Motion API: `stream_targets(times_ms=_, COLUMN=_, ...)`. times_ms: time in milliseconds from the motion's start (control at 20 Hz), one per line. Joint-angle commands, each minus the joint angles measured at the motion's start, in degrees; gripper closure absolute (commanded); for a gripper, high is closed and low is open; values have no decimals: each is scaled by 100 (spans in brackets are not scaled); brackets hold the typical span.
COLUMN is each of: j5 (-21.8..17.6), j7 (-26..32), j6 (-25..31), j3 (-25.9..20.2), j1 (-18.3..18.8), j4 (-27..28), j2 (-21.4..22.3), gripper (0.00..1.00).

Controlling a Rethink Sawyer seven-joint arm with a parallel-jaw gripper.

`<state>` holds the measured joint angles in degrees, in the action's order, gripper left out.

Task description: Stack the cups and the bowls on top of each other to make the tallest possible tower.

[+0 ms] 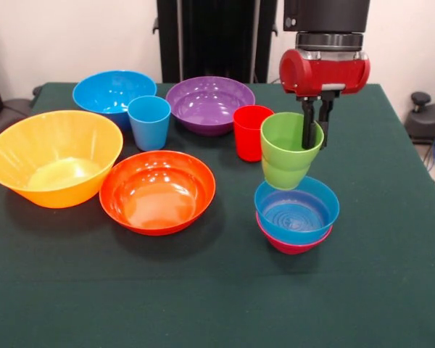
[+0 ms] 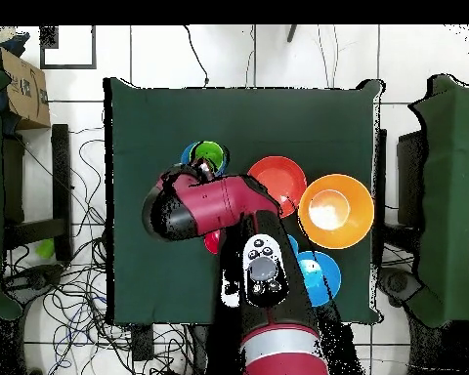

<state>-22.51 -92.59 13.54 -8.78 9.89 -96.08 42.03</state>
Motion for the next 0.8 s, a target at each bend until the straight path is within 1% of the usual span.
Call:
stream_targets(times_ms=50, j5=66, j7=-777, j6=-158, j3=-178, j1=80, j4=-278, j2=-197, gripper=100)
stream_targets(times_ms=250, j5=56, j7=-833, j6=-222, j3=-130, j1=15, j4=-133, j2=-317, gripper=100)
stream_targets(times_ms=400, j5=49, j7=-973, j6=-393, j3=52, j1=-167, j4=93, j2=-580, gripper=100)
stream_targets(times_ms=500, j5=106, j7=-1016, j6=-374, j3=104, j1=-259, j4=243, j2=-676, gripper=100)
stream_targets(times_ms=800, j5=231, j7=-1054, j6=-436, j3=185, j1=-393, j4=326, j2=-764, gripper=100)
